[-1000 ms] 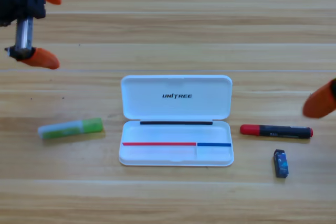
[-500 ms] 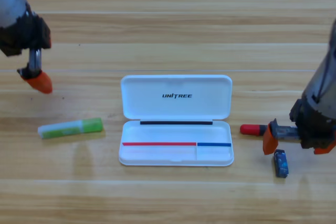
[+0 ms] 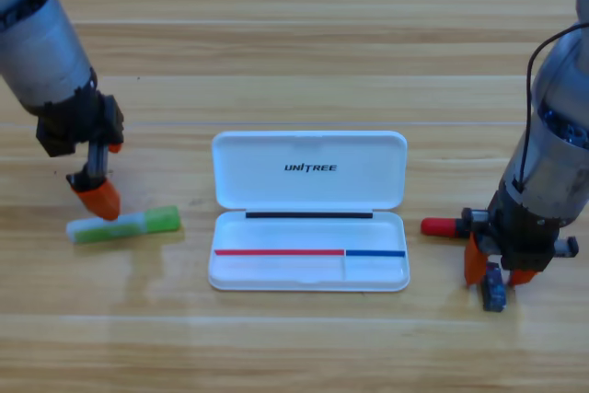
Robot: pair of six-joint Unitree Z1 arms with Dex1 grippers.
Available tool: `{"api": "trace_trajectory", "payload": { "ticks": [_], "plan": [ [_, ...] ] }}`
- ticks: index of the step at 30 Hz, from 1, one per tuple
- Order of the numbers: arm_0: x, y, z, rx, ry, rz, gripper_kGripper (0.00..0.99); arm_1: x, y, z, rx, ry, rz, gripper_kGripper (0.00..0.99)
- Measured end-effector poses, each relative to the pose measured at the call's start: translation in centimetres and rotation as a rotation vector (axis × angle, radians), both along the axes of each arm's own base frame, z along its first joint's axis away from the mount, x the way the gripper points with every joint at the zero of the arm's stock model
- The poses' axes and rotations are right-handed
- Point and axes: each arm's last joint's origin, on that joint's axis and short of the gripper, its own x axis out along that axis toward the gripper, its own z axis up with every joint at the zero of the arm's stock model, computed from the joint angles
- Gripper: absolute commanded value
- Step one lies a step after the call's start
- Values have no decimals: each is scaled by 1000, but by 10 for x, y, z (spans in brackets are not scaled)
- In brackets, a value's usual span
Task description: Clean up eraser and pencils
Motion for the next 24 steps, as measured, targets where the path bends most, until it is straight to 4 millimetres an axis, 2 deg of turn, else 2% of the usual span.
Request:
{"api": "trace_trajectory", "payload": {
  "ticks": [4, 9, 12, 16, 19, 24],
  "plan": [
    [1, -1, -17, 9, 20, 6, 933, 0, 1, -1, 14, 14, 0, 0],
    [1, 0, -36, 20, 43, 10, 933, 0, 2, 2, 19, 33, 8, 0],
    [1, -1, -41, 24, 51, 10, 934, 2, 5, 15, 14, 62, 56, 0],
    [1, -1, -47, 21, 53, 9, 934, 8, 12, 47, 17, 80, 302, 0],
    [1, -1, -53, 26, 62, 12, 934, 10, 16, 69, 13, 50, 664, 0],
    [2, -1, -64, 23, 63, 20, 928, 5, 20, 85, 4, 40, 1032, 0]
  ]
}}
